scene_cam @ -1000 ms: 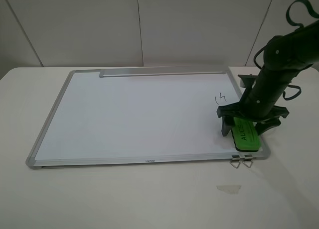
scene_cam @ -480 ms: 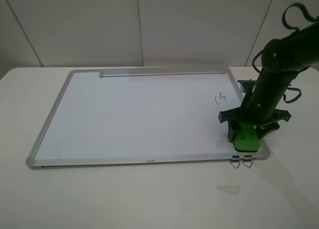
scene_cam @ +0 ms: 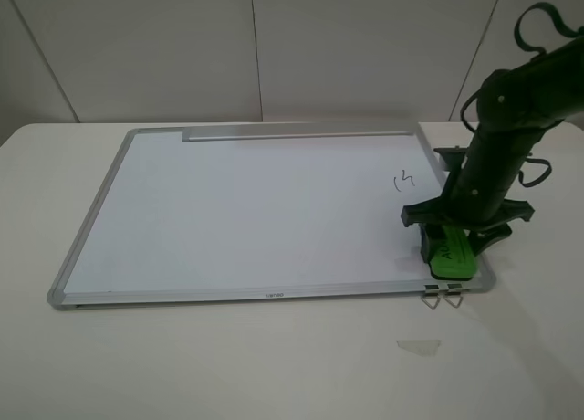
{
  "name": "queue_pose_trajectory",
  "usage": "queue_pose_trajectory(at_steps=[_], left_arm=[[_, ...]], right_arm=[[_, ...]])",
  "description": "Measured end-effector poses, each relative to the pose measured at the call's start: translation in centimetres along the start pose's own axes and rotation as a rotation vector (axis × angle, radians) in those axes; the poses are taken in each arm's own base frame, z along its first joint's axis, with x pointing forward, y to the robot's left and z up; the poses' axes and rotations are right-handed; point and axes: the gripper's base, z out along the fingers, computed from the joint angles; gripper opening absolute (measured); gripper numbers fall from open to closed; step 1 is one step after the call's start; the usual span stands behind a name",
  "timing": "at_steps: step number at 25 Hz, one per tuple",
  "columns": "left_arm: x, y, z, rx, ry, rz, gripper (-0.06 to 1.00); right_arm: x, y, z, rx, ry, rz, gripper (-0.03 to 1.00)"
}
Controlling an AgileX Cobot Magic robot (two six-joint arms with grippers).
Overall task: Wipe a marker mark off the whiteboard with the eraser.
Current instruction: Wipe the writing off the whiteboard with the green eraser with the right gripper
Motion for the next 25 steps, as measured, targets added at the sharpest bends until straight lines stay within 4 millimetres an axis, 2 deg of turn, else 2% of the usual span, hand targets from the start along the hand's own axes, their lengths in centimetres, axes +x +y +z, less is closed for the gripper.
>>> queue_pose_trajectory(at_steps=[4, 9, 13, 19, 25], left_arm=[[0.0, 0.0, 0.0, 0.0, 0.0, 0.0, 0.68], [0.0, 0.0, 0.0, 0.0, 0.0, 0.0, 0.68], [0.0, 0.0, 0.0, 0.0, 0.0, 0.0, 0.68], [0.0, 0.0, 0.0, 0.0, 0.0, 0.0, 0.68], [0.0, 0.0, 0.0, 0.0, 0.0, 0.0, 0.68]], right_arm=[[-0.6, 1.2, -1.1, 0.008, 0.03, -0.062, 0.61], [-2.6, 3.7, -3.7, 0.0, -0.045, -0.13, 0.61], [-4.4, 4.1, -4.7, 0.002, -0.103, -0.139, 0.61], [-6.6, 4.2, -3.0, 0.044, -0.149, -0.174, 0.61], [-8.4, 4.4, -0.6, 0.074, -0.094, -0.186, 0.61]])
